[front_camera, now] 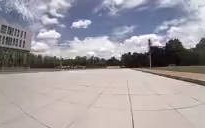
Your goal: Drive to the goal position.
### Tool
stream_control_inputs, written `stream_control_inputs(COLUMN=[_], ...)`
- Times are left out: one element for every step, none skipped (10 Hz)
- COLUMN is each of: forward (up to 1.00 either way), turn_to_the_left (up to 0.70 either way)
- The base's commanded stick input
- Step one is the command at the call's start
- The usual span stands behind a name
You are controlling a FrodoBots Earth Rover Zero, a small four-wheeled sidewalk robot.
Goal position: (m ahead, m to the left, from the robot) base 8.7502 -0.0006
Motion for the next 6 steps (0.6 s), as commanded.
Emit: stream_control_inputs(forward=[0.7, 0.7, 0.7, 0.7, 0.7, 0.7], turn_to_the_left=[-0.24, -0.04, 0.0, 0.0, 0.0, 0.0])
